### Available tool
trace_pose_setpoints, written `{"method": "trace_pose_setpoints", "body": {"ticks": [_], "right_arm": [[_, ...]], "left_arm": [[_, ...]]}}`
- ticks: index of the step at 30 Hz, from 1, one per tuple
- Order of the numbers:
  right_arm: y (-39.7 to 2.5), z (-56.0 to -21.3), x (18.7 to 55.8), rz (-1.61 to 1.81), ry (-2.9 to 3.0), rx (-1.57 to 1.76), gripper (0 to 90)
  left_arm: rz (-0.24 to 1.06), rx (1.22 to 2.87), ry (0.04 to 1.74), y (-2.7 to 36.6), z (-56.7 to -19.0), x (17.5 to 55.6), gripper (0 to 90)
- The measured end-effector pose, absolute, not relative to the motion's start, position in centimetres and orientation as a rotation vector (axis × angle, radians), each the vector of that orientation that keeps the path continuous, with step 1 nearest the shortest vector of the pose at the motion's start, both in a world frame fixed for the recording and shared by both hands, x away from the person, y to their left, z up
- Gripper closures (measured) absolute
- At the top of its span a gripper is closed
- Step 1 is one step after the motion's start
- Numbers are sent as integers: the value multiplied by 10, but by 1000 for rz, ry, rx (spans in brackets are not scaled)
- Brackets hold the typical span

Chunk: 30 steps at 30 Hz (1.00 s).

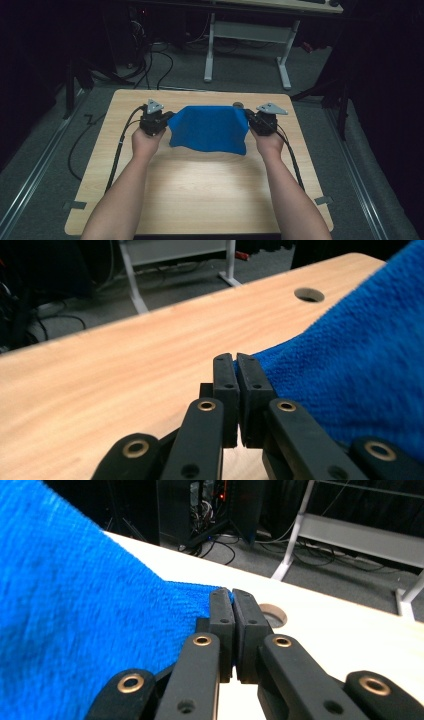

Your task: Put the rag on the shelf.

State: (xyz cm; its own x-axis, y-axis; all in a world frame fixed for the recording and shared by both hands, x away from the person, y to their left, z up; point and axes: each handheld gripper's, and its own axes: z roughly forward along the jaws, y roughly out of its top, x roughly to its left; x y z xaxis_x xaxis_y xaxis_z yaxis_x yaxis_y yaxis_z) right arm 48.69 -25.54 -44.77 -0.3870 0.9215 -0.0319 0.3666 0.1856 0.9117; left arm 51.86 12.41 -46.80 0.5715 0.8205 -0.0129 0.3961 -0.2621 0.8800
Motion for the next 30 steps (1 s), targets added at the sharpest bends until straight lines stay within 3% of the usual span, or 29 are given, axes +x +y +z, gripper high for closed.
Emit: {"method": "trace_pose_setpoints", "body": {"ticks": [23,30], "right_arm": [[-255,-490,476,1144,1923,1290,871],[-259,-483,474,1139,1892,1304,750]], "left_arm": [[490,1885,1020,130,-500,501,871],[499,1875,1053,134,-496,500,721]]}}
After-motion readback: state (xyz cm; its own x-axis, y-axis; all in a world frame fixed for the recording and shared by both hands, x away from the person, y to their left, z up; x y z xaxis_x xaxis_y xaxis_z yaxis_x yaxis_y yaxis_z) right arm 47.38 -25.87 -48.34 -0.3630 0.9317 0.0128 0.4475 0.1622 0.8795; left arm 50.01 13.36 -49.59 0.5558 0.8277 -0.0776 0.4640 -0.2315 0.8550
